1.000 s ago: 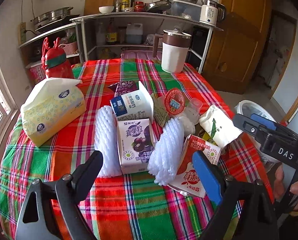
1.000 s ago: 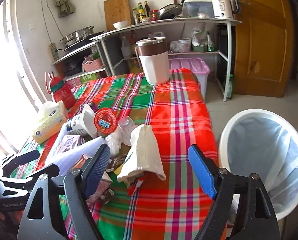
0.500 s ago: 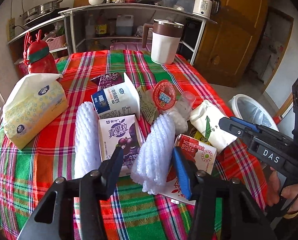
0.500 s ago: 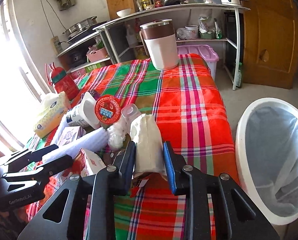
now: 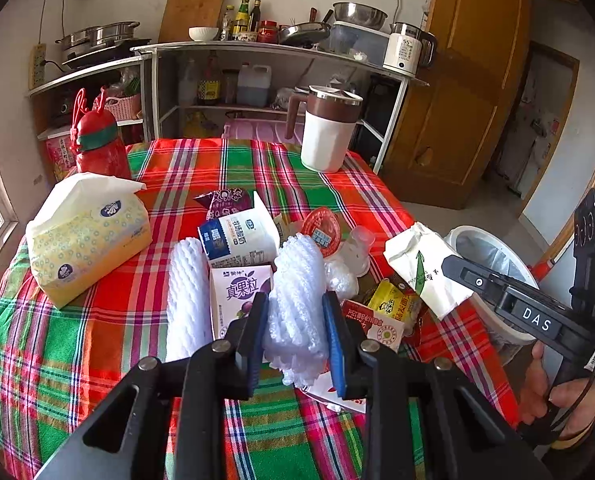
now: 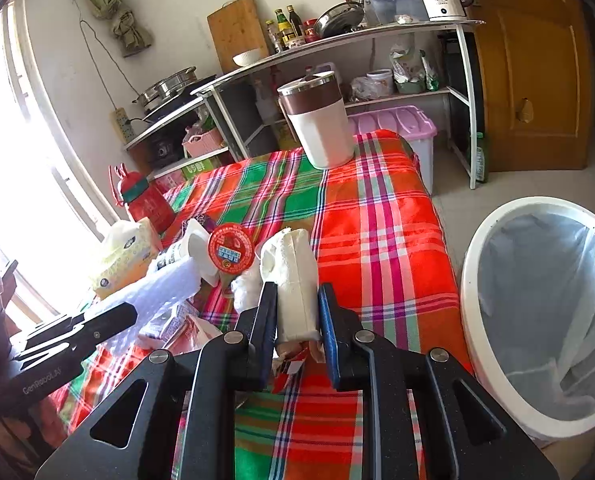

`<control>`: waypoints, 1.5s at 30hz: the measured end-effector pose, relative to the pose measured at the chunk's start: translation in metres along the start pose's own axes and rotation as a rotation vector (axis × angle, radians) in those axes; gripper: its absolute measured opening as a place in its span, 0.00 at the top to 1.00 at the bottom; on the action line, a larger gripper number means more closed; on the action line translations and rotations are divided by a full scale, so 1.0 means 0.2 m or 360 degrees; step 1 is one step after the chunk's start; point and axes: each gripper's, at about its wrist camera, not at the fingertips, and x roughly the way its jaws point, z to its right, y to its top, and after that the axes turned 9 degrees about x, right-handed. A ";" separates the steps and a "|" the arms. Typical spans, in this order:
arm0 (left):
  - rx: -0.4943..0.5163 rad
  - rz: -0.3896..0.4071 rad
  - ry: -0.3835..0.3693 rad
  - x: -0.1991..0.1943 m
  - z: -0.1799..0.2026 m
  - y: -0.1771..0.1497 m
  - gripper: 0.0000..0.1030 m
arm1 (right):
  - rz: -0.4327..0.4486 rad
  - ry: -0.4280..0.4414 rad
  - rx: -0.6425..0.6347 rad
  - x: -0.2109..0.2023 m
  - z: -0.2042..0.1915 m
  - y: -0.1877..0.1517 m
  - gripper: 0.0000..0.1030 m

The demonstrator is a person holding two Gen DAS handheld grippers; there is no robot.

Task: Collect trash
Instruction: 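Grasp the white foam fruit net with the left gripper while the right gripper grasps the beige paper wrapper, then carry both items over the white bin and open both grippers to drop them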

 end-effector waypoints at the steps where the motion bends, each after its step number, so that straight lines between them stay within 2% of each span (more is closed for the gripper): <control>1: 0.0001 0.0013 0.0004 -0.01 0.00 0.01 0.72 | 0.0013 0.0007 -0.0005 -0.01 0.00 0.00 0.79; 5: -0.0007 0.0067 -0.0002 -0.07 0.02 0.05 0.72 | 0.0038 0.0085 0.0016 -0.07 0.01 0.03 0.79; 8: 0.0022 0.0112 -0.0032 -0.09 0.08 0.10 0.73 | 0.0096 0.0087 0.0087 -0.14 0.08 0.06 0.79; 12: 0.0083 0.0137 -0.0127 -0.07 0.22 0.16 0.72 | 0.0186 0.0049 0.0136 -0.26 0.18 0.10 0.79; 15: 0.0121 0.0161 -0.0231 -0.02 0.36 0.22 0.72 | 0.0251 -0.0039 0.0184 -0.36 0.31 0.13 0.79; 20: 0.0244 0.0154 -0.0406 0.08 0.67 0.29 0.72 | 0.0281 -0.0217 0.0262 -0.48 0.55 0.15 0.79; 23: 0.0282 0.0101 -0.0515 0.17 0.83 0.32 0.72 | 0.0286 -0.0306 0.0296 -0.52 0.66 0.16 0.79; 28: 0.0352 -0.0043 -0.0601 0.34 1.05 0.32 0.72 | 0.0250 -0.0451 0.0328 -0.54 0.83 0.16 0.79; 34: 0.0417 -0.0162 -0.0601 0.46 1.21 0.28 0.72 | 0.0156 -0.0568 0.0332 -0.49 0.97 0.13 0.78; 39: 0.0427 -0.0238 -0.0571 0.52 1.23 0.24 0.70 | 0.0087 -0.0614 0.0318 -0.42 1.02 0.12 0.73; 41: 0.0430 -0.0250 -0.0578 0.53 1.23 0.24 0.57 | 0.0075 -0.0614 0.0318 -0.41 1.03 0.12 0.70; 43: 0.0440 -0.0238 -0.0549 0.52 1.22 0.23 0.50 | 0.0070 -0.0623 0.0318 -0.41 1.03 0.11 0.67; 45: 0.0428 -0.0222 -0.0543 0.51 1.20 0.23 0.46 | 0.0079 -0.0637 0.0317 -0.42 1.02 0.10 0.57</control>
